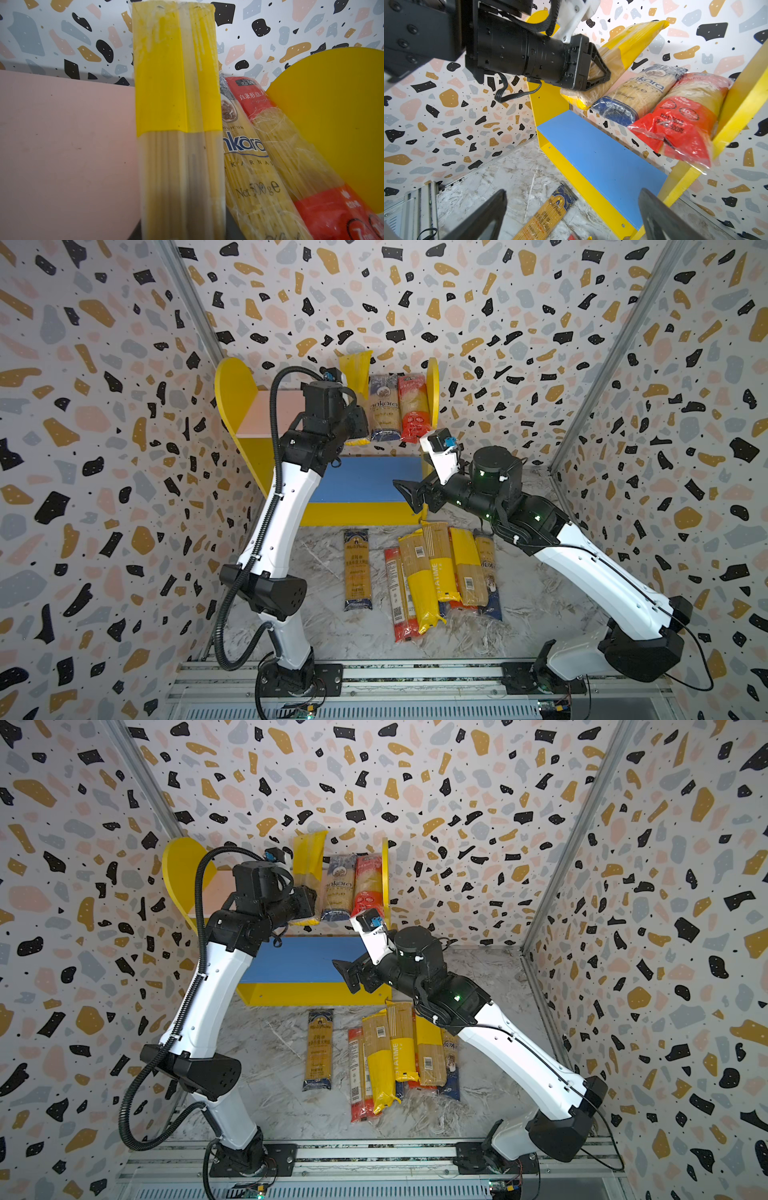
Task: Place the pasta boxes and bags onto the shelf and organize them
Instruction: 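Lower the yellow-banded package beside the ankara bag and open the left gripper, then withdraw the left gripper down to the blue-topped Moli Pasta package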
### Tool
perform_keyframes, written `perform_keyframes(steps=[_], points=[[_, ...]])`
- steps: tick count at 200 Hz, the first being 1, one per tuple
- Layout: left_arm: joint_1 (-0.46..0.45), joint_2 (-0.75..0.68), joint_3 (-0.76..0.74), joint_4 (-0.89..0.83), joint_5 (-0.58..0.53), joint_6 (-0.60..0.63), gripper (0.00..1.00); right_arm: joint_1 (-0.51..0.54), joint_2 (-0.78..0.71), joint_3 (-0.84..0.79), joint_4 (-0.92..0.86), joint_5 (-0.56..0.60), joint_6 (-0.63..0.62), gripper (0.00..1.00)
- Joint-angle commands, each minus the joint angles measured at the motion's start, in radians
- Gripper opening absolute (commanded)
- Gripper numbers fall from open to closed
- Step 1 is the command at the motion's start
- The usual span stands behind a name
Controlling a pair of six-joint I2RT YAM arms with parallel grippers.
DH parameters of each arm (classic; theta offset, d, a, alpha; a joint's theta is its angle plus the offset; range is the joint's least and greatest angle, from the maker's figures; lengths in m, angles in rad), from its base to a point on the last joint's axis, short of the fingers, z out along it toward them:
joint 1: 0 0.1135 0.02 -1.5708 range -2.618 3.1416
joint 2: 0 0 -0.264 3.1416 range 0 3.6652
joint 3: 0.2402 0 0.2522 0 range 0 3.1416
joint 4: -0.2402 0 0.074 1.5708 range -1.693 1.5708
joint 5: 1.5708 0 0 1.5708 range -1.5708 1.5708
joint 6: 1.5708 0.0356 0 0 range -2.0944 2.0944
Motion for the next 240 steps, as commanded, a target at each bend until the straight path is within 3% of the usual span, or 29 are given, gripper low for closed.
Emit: perform_keyframes(steps=[1, 25, 41, 97, 130, 213, 240], points=[[0.0, -0.032, 0.016, 0.21, 0.015, -0.004, 0.31, -0.012, -0.044, -0.006, 0.03, -0.007, 0.02, 0.99], [0.0, -0.039, 0.003, 0.215, 0.01, 0.003, 0.65, -0.014, -0.049, -0.011, 0.03, -0.009, 0.022, 0.99], [0.001, -0.041, -0.004, 0.214, 0.006, 0.019, 0.73, -0.014, -0.055, -0.018, 0.032, -0.002, 0.026, 0.99], [0.001, -0.096, -0.065, 0.257, 0.057, 0.01, 0.79, -0.018, -0.069, -0.041, 0.034, 0.005, 0.036, 0.99], [-0.001, -0.204, -0.17, 0.29, 0.062, 0.004, 0.8, -0.018, -0.076, -0.046, 0.031, 0.005, 0.038, 0.99], [-0.004, -0.717, -0.813, 0.329, -0.07, -0.089, 0.81, -0.018, -0.108, -0.108, 0.033, 0.001, 0.052, 0.99], [-0.004, -0.817, -0.929, 0.256, -0.118, -0.099, 0.81, -0.017, -0.128, -0.139, 0.032, -0.008, 0.068, 0.99]])
